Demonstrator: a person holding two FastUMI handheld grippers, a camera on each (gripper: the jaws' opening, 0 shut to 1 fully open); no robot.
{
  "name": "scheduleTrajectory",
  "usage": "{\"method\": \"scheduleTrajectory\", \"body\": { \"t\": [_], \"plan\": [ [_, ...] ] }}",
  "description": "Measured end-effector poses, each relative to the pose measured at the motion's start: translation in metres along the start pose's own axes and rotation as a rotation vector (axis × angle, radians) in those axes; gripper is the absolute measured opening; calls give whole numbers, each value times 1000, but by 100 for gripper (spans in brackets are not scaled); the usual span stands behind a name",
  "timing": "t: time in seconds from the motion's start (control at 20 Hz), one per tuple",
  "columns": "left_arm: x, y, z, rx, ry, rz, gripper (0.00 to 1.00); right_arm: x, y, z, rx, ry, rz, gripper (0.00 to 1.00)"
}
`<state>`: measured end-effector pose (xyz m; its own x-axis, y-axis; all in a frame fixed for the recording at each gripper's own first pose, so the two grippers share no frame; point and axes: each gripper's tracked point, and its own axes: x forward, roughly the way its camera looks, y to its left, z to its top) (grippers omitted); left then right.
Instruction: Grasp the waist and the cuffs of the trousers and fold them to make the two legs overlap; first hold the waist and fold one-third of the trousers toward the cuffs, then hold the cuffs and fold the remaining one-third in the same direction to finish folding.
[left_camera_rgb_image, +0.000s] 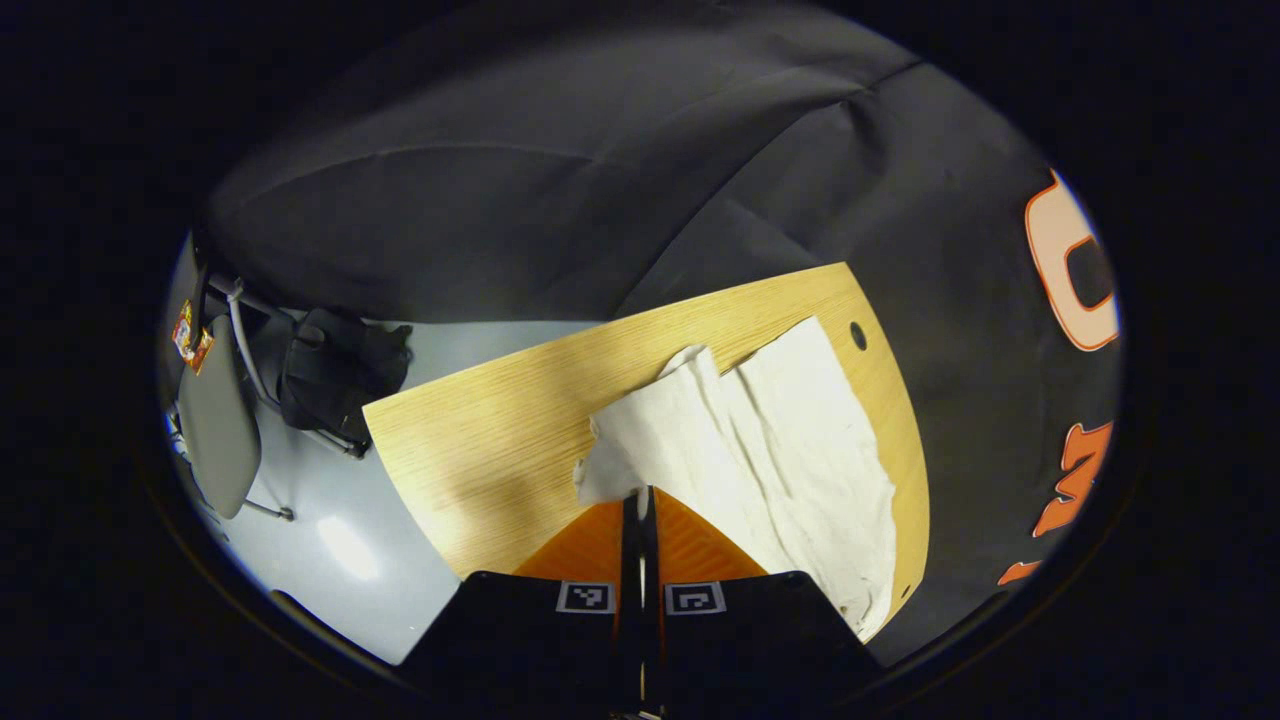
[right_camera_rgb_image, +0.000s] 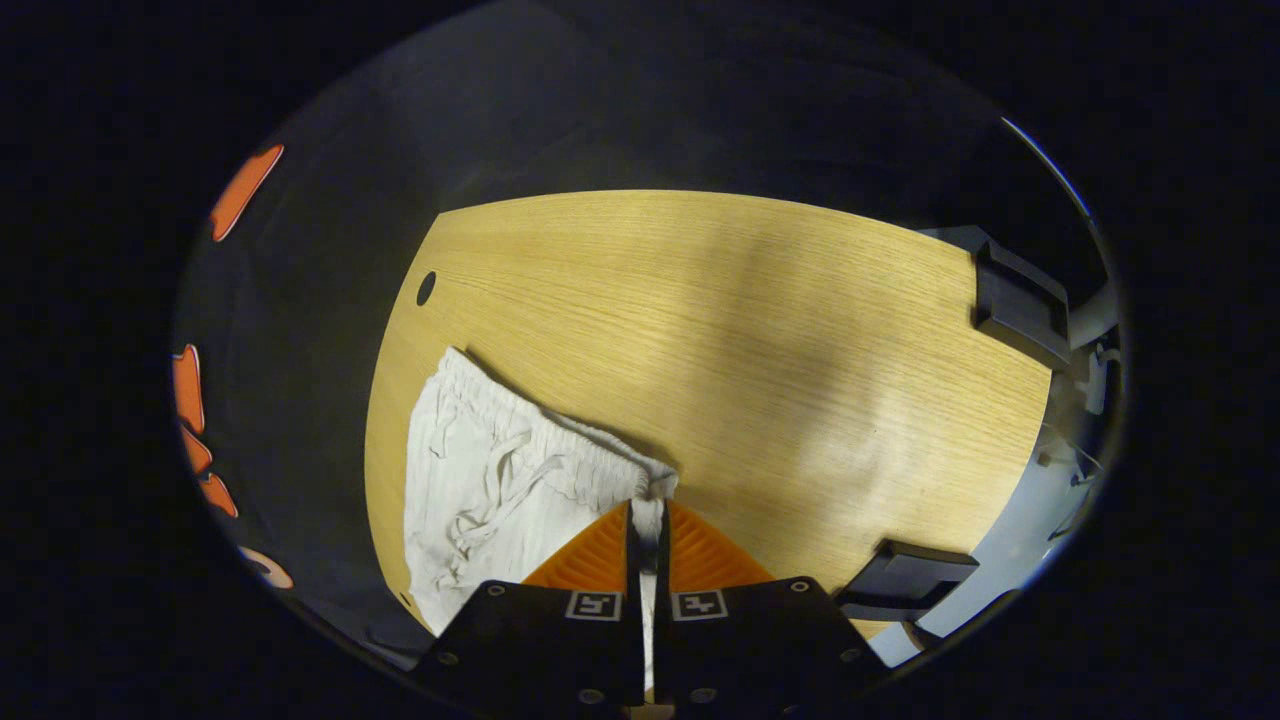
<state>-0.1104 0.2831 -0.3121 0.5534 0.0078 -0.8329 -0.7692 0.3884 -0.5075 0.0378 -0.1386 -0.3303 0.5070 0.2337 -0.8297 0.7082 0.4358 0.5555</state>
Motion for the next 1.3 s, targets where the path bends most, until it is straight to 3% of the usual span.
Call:
{"method": "scheduleTrajectory", "body": {
  "t": [0.25, 0.75, 0.85, 0.9, 1.1, 1.3],
  "plan": [
    [-6, -48, 27, 119, 0, -59, 5, -21, 30, 8, 25, 27, 38, 4],
    [45, -133, 91, 379, 88, -154, 5, -50, 133, 28, 90, -28, 114, 4],
    [54, -148, 104, 434, 88, -174, 5, -48, 149, 31, 104, -24, 124, 9],
    [57, -156, 108, 460, 86, -181, 4, -45, 156, 32, 108, -22, 125, 4],
    [87, -183, 119, 563, 81, -177, 5, -27, 176, 34, 116, 1, 120, 4],
    [129, -211, 131, 575, 74, -209, 4, -9, 201, 47, 134, 15, 143, 4]
  ]
}}
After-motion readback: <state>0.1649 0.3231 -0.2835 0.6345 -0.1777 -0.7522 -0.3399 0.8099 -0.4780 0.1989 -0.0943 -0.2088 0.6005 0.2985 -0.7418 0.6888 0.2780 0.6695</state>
